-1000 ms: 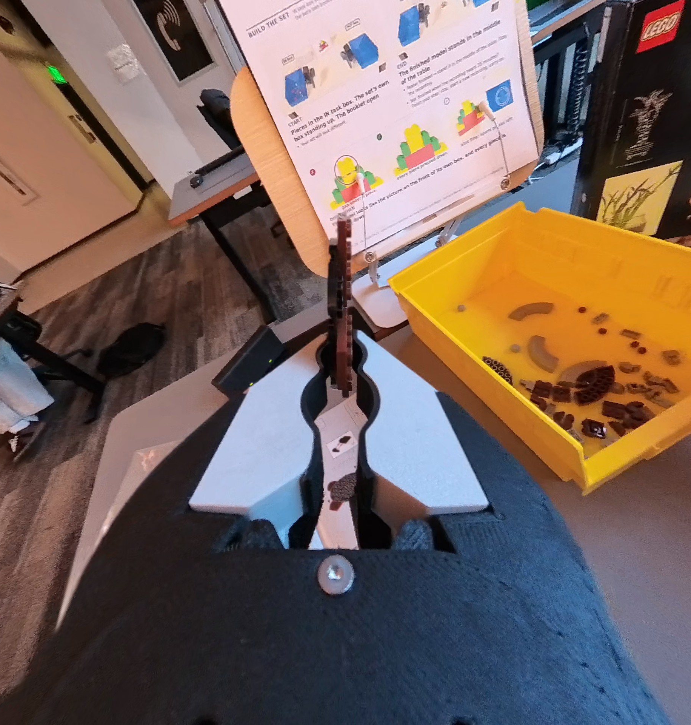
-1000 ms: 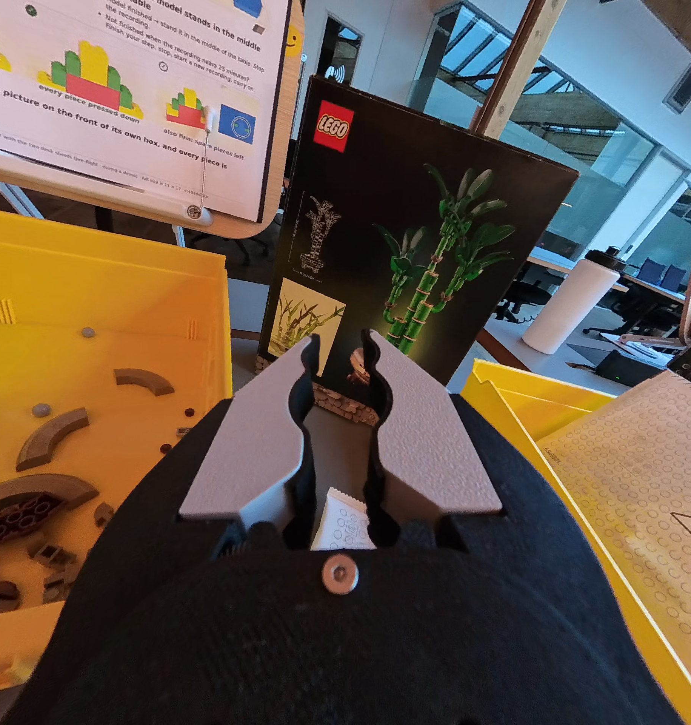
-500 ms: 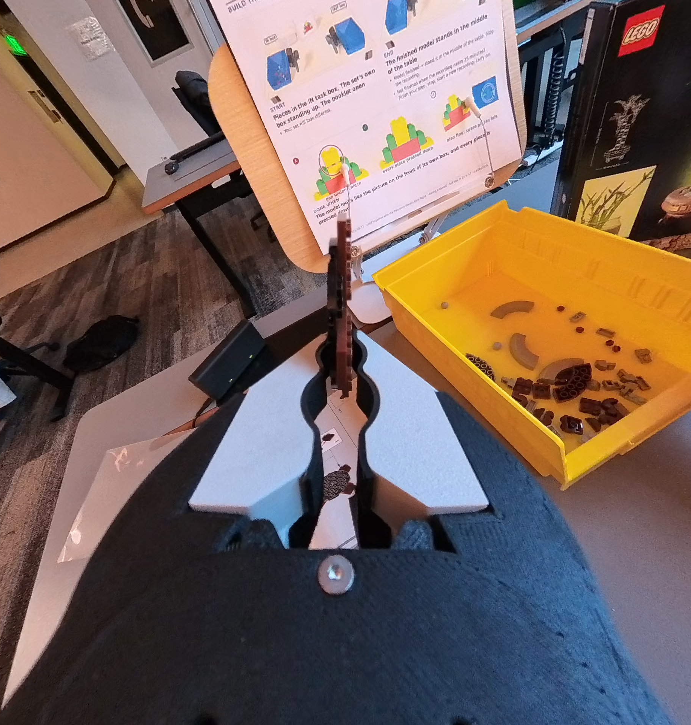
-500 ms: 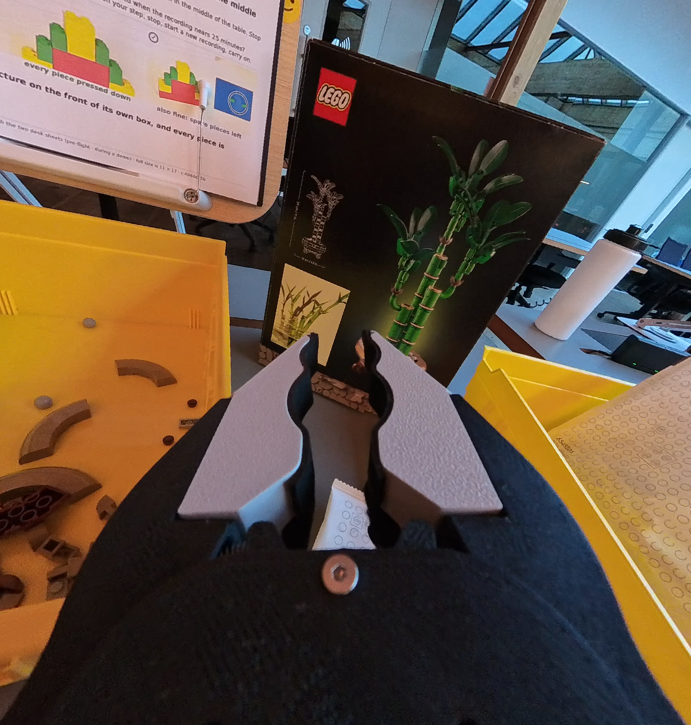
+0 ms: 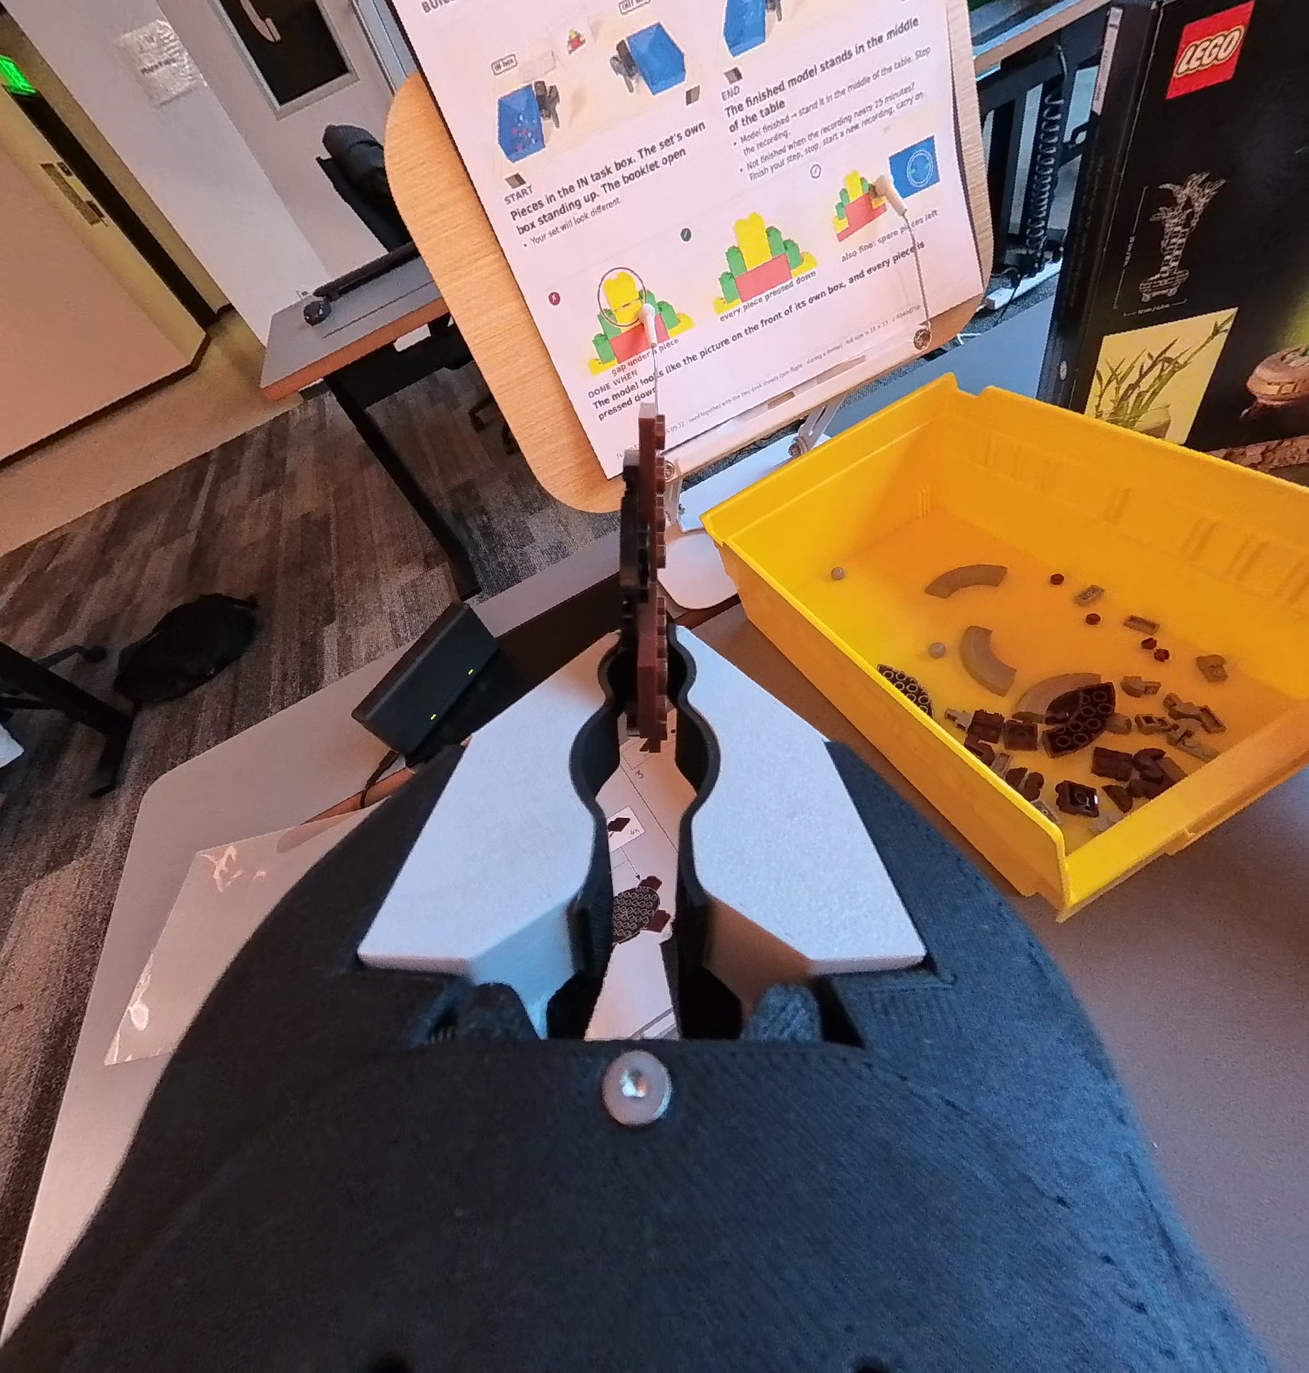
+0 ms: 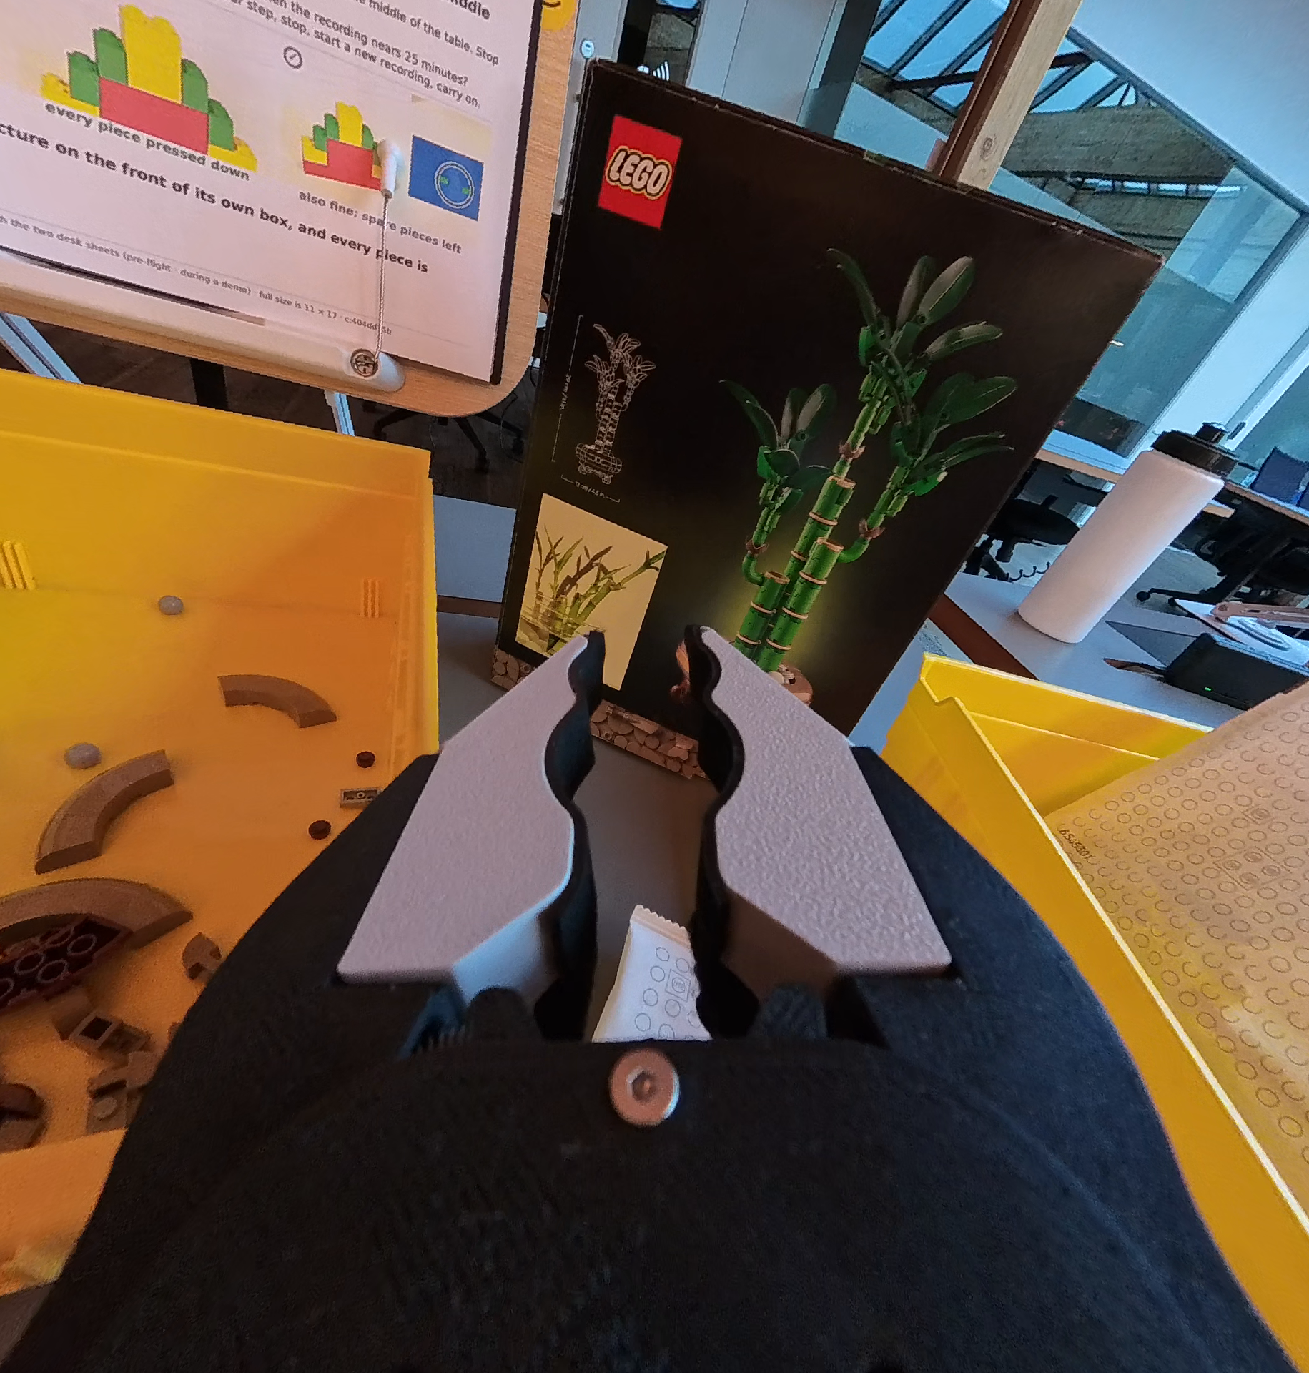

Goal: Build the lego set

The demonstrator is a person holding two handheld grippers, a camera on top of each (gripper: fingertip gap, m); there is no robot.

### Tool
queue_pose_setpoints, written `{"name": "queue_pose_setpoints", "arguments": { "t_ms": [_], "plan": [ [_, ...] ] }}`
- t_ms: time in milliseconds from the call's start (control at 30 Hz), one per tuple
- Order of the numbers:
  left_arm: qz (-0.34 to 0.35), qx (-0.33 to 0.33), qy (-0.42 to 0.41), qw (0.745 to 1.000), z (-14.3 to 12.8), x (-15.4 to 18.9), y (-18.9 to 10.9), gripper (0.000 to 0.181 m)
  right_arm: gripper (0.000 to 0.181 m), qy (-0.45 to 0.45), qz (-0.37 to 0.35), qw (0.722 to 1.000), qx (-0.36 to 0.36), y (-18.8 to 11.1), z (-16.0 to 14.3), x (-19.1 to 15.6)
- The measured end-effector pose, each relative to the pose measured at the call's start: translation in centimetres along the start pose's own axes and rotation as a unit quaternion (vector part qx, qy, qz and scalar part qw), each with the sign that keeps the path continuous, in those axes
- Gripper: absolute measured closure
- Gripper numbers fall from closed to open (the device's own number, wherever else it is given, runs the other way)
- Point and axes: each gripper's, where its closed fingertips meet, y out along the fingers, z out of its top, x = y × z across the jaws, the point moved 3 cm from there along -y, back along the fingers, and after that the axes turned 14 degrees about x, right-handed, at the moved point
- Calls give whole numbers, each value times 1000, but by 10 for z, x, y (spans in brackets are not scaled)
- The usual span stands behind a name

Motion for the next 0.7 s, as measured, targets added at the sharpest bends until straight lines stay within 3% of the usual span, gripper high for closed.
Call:
{"name": "queue_pose_setpoints", "arguments": {
  "t_ms": [700],
  "plan": [
    [76,14,81,994,14,-16,-12,175,160,-7,15,1000,-2,1,-3,-6]
  ]
}}
